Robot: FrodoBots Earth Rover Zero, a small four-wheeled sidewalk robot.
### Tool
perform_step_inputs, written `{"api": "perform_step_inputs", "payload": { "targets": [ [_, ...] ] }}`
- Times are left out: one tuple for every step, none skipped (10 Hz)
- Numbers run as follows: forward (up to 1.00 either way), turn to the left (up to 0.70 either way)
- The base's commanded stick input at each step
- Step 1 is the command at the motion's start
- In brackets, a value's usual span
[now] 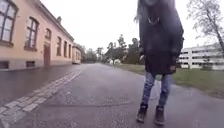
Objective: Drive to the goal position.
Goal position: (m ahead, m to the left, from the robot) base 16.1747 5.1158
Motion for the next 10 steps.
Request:
{"api": "perform_step_inputs", "payload": {
  "targets": [
    [0.0, 0.94],
    [0.26, 0.84],
    [1.0, 0.4],
    [1.0, 0.4],
    [1.0, 0.4],
    [1.0, 0.4],
    [1.0, 0.4],
    [1.0, 0.4],
    [1.0, 0.4],
    [1.0, 0.4]
  ]
}}
